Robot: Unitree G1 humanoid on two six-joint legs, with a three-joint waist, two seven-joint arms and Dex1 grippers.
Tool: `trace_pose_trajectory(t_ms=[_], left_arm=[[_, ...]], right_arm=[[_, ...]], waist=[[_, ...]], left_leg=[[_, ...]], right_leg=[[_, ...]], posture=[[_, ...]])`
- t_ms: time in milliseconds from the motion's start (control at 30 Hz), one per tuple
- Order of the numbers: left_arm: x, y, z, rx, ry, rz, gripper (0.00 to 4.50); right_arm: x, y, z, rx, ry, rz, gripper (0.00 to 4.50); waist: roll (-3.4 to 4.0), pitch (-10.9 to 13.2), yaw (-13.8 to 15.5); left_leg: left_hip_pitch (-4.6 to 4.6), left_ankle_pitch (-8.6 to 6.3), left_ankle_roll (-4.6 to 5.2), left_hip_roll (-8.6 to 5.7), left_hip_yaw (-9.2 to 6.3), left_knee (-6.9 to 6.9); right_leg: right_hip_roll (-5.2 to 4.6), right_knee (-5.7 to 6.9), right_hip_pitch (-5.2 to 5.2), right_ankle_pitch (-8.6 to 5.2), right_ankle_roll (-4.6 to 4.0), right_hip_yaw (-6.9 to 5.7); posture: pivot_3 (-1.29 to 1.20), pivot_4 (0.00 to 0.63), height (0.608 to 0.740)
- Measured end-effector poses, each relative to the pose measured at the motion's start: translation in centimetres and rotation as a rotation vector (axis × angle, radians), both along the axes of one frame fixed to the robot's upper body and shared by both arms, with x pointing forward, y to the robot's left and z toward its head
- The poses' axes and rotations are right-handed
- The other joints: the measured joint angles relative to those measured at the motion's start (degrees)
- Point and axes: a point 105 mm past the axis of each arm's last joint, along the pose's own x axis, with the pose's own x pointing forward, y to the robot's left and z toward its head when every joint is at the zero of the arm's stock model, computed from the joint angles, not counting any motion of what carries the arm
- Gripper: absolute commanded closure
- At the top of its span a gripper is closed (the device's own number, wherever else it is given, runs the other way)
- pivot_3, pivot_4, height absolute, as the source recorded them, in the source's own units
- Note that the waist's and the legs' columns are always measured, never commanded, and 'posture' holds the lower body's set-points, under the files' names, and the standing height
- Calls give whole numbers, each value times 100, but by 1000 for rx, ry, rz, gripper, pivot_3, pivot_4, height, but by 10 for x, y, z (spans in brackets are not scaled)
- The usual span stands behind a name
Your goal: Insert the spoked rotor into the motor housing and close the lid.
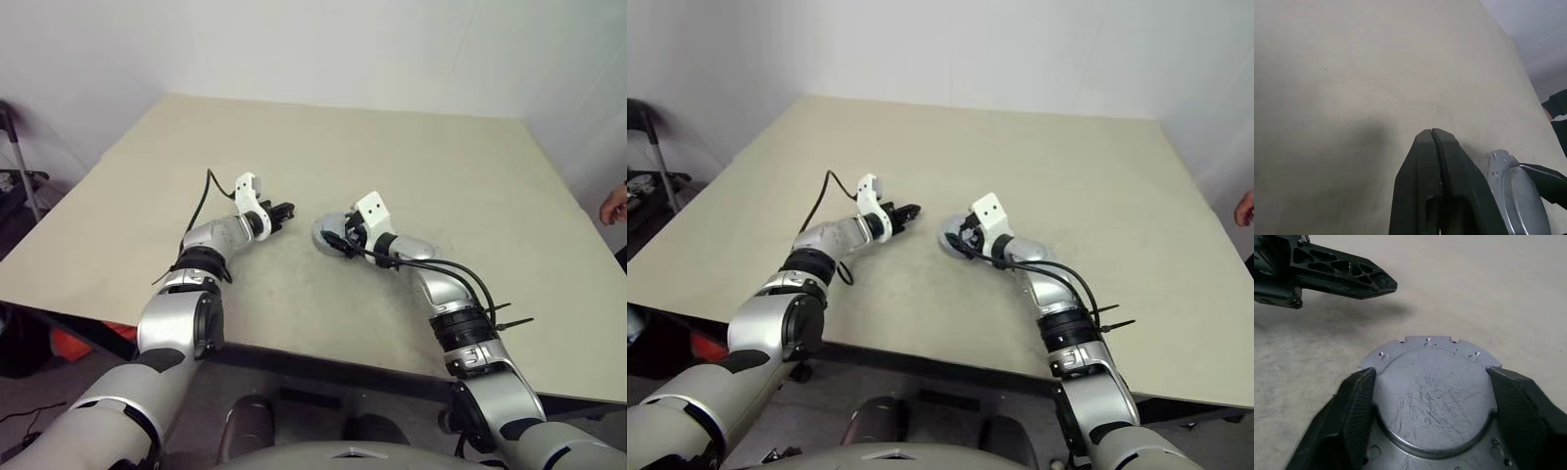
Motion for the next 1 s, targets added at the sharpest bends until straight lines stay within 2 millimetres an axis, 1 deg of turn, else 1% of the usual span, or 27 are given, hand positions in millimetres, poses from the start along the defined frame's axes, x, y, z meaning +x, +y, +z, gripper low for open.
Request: trace_pose_trajectory(t_ms=[133,267,500,600,700,800,900,1000], left_arm=[[0,1,-1,-2,2,3,4500],[1,1,3,-5,-8,0,4500],[1,-1,5,-17,-18,-15,4500],[-1,-5,6,-32,-18,-41,4500],[-4,-11,7,-47,-19,-79,4500],[-9,-19,13,-77,-30,-150,4500],[-18,-27,21,-110,-48,-240,4500],[-26,-31,24,-128,-60,-300,4500]], right_arm=[[0,-1,-1,-7,7,4,1397],[-3,-2,-1,-28,8,47,1397],[-21,-8,0,-89,11,151,1397],[-28,-9,0,-102,9,176,1397],[-33,-10,1,-108,10,189,1397],[-36,-11,1,-102,25,194,1397],[-41,-12,0,-91,44,207,1397],[-42,-12,0,-86,54,211,1397]], waist=[[0,0,9],[0,0,38],[-3,-3,91],[-6,-6,91],[-7,-6,89],[-7,-6,88],[-7,-6,81],[-6,-7,77]], left_leg=[[11,-1,1,-5,0,2],[11,-1,2,-6,0,2],[-6,-38,63,-15,-1,9],[-9,-44,71,-25,-2,11],[-10,-48,75,-32,-4,10],[-10,-49,76,-34,-4,9],[-8,-49,75,-33,-4,10],[-2,-48,75,-32,-3,11]], right_leg=[[-6,-3,18,-1,1,1],[-6,-2,18,-3,5,0],[-7,-1,19,-23,47,0],[-12,1,21,-39,57,0],[-17,1,22,-48,60,0],[-21,1,23,-53,58,-1],[-22,3,23,-60,49,0],[-21,11,25,-71,30,-1]], posture=[[0,0,740],[0,0,740],[0,0,740],[0,0,740],[0,0,740],[0,0,740],[0,0,740],[0,0,740]])
